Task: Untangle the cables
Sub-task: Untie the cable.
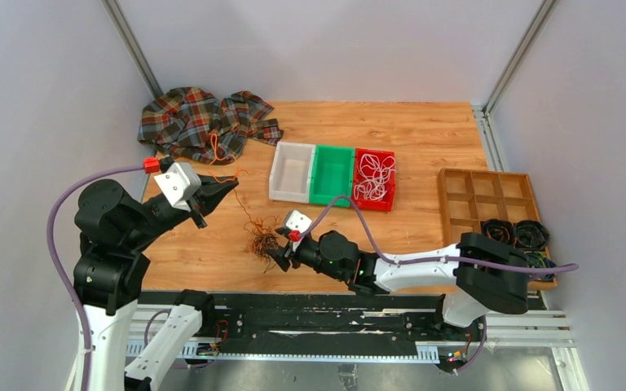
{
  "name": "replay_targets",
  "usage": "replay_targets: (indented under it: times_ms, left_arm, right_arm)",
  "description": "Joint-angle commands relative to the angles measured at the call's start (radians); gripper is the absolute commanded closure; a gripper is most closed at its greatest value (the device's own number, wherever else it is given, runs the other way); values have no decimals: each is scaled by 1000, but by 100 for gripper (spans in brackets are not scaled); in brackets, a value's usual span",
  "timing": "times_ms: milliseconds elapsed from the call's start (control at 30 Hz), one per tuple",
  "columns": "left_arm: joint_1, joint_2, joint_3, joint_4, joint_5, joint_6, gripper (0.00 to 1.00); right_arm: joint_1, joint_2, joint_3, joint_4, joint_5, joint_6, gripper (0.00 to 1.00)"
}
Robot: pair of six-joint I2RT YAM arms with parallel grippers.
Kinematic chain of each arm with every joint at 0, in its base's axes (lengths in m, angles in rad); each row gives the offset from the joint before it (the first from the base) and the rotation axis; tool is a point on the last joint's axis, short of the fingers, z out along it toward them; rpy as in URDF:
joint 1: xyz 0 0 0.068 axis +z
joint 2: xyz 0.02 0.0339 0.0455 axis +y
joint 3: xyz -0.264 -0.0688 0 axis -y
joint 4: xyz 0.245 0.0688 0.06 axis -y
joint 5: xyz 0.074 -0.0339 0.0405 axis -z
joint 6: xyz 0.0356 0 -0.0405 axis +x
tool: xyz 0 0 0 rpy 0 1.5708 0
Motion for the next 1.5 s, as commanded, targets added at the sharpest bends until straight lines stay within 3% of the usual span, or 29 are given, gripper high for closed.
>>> replay_targets:
  times_ms: [0, 300, 633, 700, 767, 833, 867, 1100, 1300, 1333, 1367, 1400, 1467]
  left_arm:
    - [2, -13, -17, 9, -13, 17, 99]
    - [2, -27, -71, -25, -42, 60, 100]
    - [2, -60, -127, -84, -151, 138, 99]
    - [2, -63, -139, -91, -199, 153, 99]
    - [2, -62, -154, -96, -266, 181, 99]
    - [2, -61, -176, -90, -342, 221, 99]
    - [2, -61, -192, -86, -378, 236, 99]
    - [2, -58, -351, -61, -575, 372, 99]
    - [3, -70, -531, -25, -697, 510, 98]
    - [4, -65, -553, -32, -718, 526, 92]
    - [4, -56, -567, -64, -704, 552, 75]
    - [4, -46, -572, -101, -684, 574, 49]
    - [4, -29, -563, -143, -641, 554, 19]
  right_arm:
    - [25, 72, 47, 21, 12, 9, 43]
    - [-3, 309, 206, -84, 153, 14, 43]
    - [-48, 427, 250, -57, 136, 79, 57]
    - [-58, 445, 250, -38, 115, 96, 63]
    - [-65, 457, 240, -7, 106, 108, 79]
    - [-69, 447, 220, 20, 108, 112, 97]
    - [-69, 432, 203, 35, 118, 107, 99]
    - [-95, 288, 98, 26, 170, 92, 99]
    - [-107, 197, 16, 6, 100, 94, 100]
    - [-108, 180, 6, -3, 68, 88, 99]
    - [-108, 166, -4, -16, 47, 82, 99]
    - [-107, 151, -12, -28, 31, 84, 99]
    - [-109, 126, -29, -39, 8, 81, 99]
